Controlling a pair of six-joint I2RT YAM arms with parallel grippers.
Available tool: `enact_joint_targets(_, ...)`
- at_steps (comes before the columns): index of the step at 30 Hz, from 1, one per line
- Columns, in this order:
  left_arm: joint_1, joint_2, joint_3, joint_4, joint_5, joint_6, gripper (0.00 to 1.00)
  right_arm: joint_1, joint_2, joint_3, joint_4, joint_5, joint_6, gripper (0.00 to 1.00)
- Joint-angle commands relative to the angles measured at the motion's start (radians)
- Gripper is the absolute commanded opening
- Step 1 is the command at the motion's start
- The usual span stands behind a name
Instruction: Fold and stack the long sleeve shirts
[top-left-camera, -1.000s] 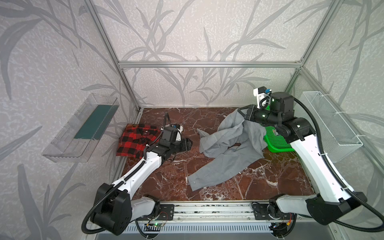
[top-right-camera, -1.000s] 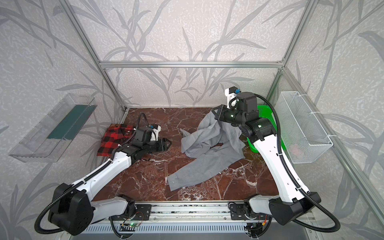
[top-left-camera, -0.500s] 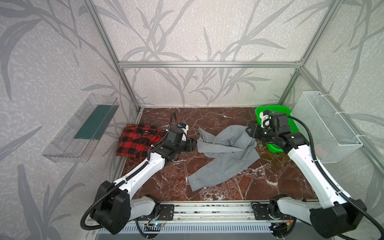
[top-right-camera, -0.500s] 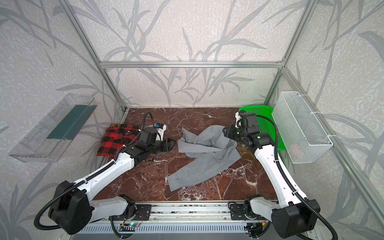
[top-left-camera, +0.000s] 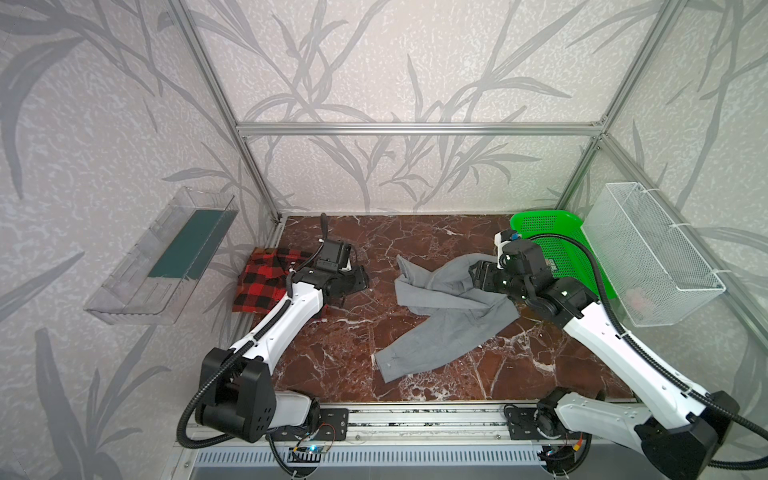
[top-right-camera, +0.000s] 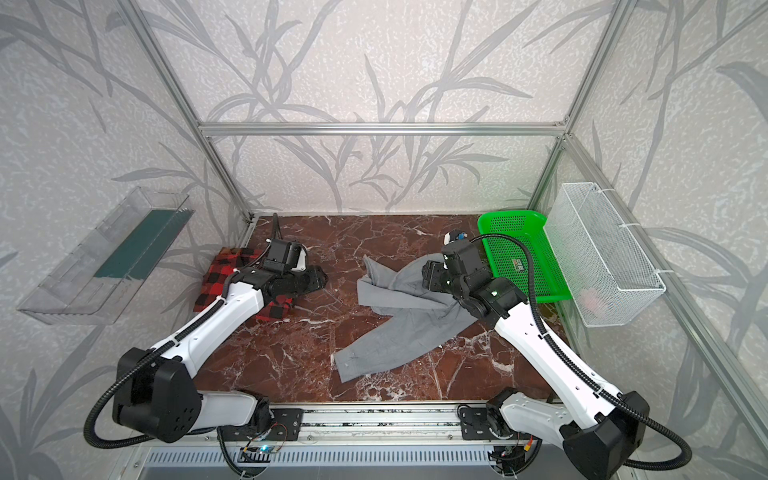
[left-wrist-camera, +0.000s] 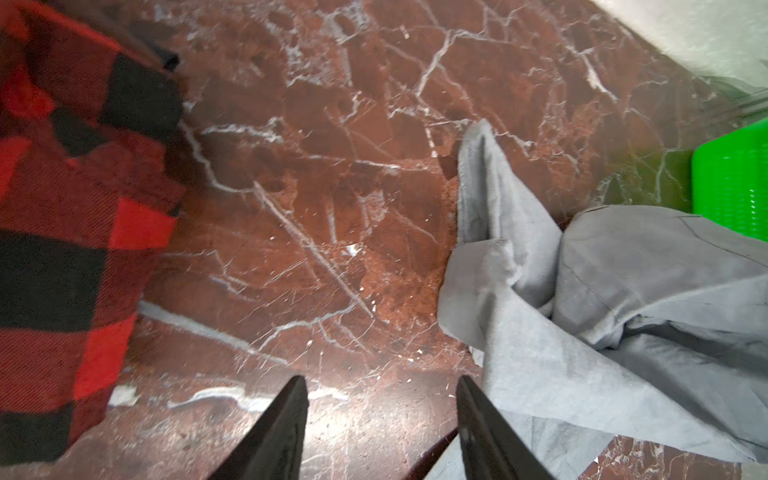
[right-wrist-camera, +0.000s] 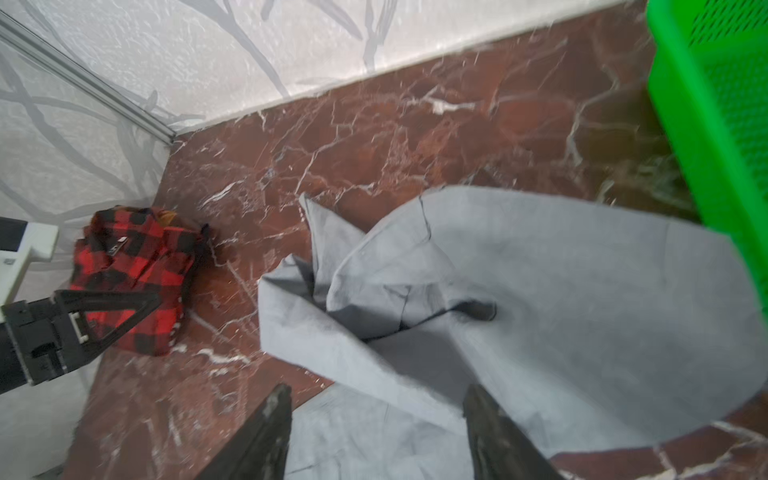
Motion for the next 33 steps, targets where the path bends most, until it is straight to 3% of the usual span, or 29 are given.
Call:
enact_joint_targets(1,0.035,-0.028,0.027,-0.063,0.018,-0.041,0.58,0.077,0.112,0.086,0.076,-0.08,-0.103,0.7)
enact_joint_targets(3,0.057,-0.049,0.013,-0.043,0.027,-0.052,0.59,0.136,0.26,0.174,0.054,-0.179,-0.139,0.73)
enact_joint_targets(7,0.077,-0.09,0.0,-0.048,-0.003,-0.037,0.61,0.259,0.452,0.279,0.058,-0.143,-0.2,0.81)
enact_joint_targets(10,0.079,-0.118,-0.013,-0.048,-0.034,-0.03,0.63,0.271,0.555,0.321,0.079,-0.151,-0.208,0.81)
enact_joint_targets(14,0.082,-0.124,-0.012,-0.052,-0.047,-0.025,0.63,0.272,0.732,0.419,0.014,-0.083,-0.262,0.81)
enact_joint_targets(21,0.088,-0.117,-0.008,-0.061,-0.053,-0.019,0.63,0.273,0.91,0.538,-0.088,0.012,-0.316,0.76)
enact_joint_targets(23,0.089,-0.118,-0.009,-0.06,-0.055,-0.019,0.63,0.271,0.934,0.554,-0.103,0.024,-0.324,0.7)
enact_joint_targets(27,0.089,-0.116,-0.009,-0.059,-0.054,-0.016,0.63,0.271,0.94,0.576,-0.127,0.047,-0.336,0.4)
enact_joint_targets(33,0.09,-0.11,-0.009,-0.059,-0.049,-0.008,0.63,0.268,0.852,0.575,-0.139,0.071,-0.364,0.03)
